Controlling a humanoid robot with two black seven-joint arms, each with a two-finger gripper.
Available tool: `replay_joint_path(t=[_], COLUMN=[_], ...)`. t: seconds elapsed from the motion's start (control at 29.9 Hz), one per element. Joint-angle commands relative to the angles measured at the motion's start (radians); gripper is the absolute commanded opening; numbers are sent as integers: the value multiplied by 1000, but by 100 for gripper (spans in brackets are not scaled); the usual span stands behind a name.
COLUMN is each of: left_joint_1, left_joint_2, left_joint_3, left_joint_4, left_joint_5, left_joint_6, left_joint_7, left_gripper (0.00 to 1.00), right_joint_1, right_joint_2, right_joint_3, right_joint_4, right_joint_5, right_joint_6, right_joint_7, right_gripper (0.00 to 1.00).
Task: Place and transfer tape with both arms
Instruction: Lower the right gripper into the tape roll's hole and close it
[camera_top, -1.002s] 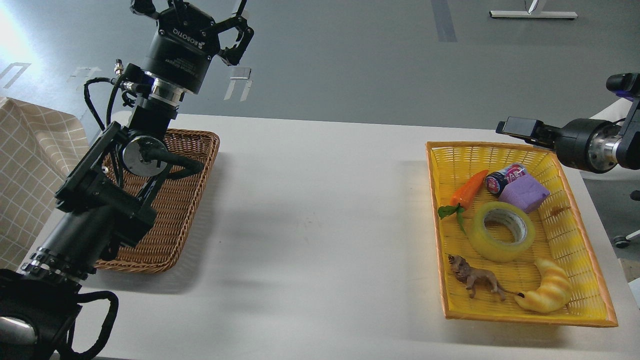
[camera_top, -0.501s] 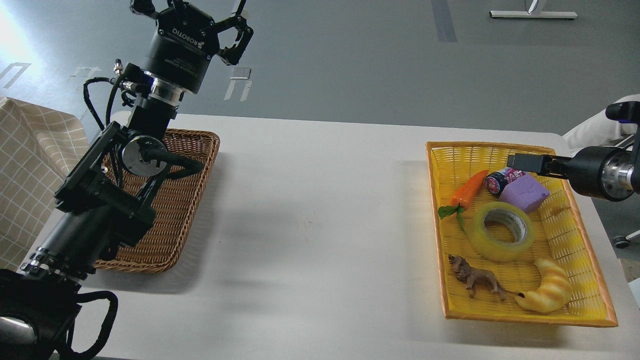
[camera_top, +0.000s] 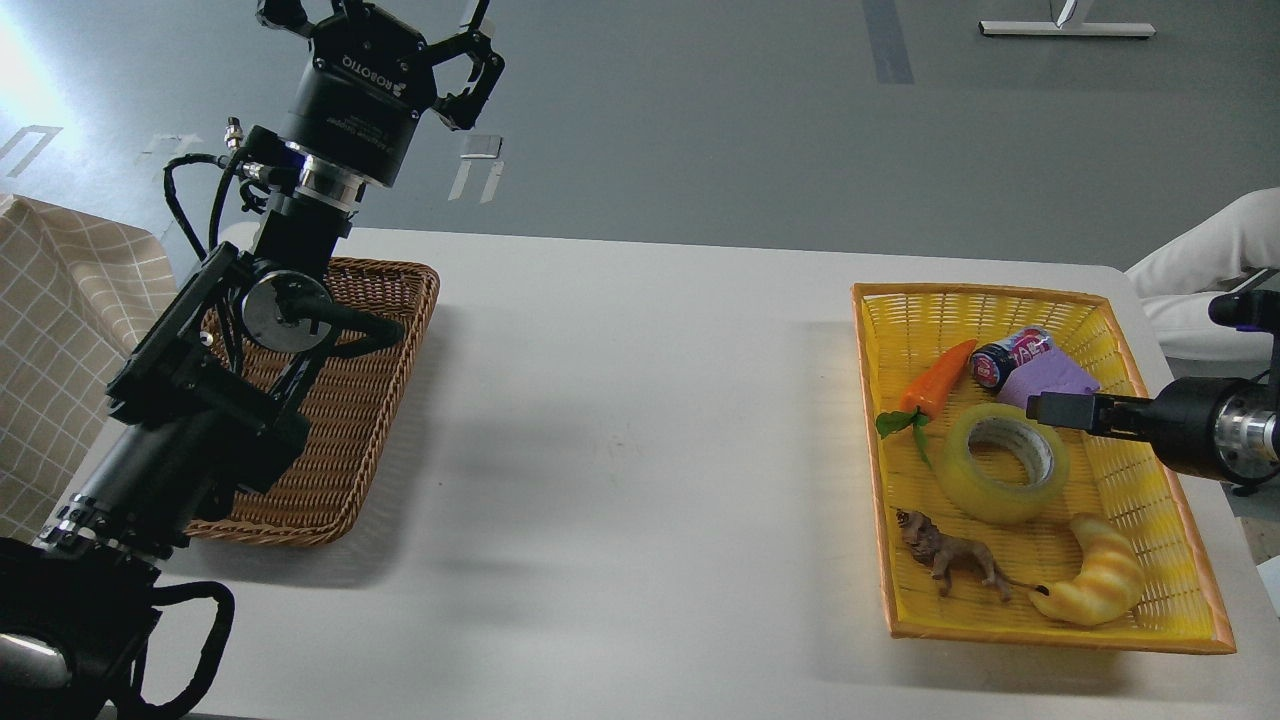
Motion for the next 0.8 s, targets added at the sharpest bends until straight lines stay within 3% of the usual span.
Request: replay_joint_path(t=[0.0,0.23,0.3,0.63,0.77], left_joint_1=[-2,0,0,2,2], left_joint_2=[0,0,0,0,0], left_joint_3=[0,0,-1,-1,-1], left_joint_4=[0,0,0,0,0], left_joint_5=[0,0,0,-2,0], left_joint_6=[0,0,0,0,0], left_joint_7=[0,0,0,0,0], left_gripper=[98,98,98,98,98], right_joint_1=[-11,-44,-45,-45,-45], right_joint_2=[4,11,15,57,64], right_joint_3=[-5,-3,-5,-10,-11], right_joint_4=[-3,-17,-17,-45,-54], right_joint_5=[-24,-78,-81,-110,-115], right_joint_6=[0,0,0,0,0], right_joint_7=[0,0,0,1,1], right_gripper=[95,93,86,82,74])
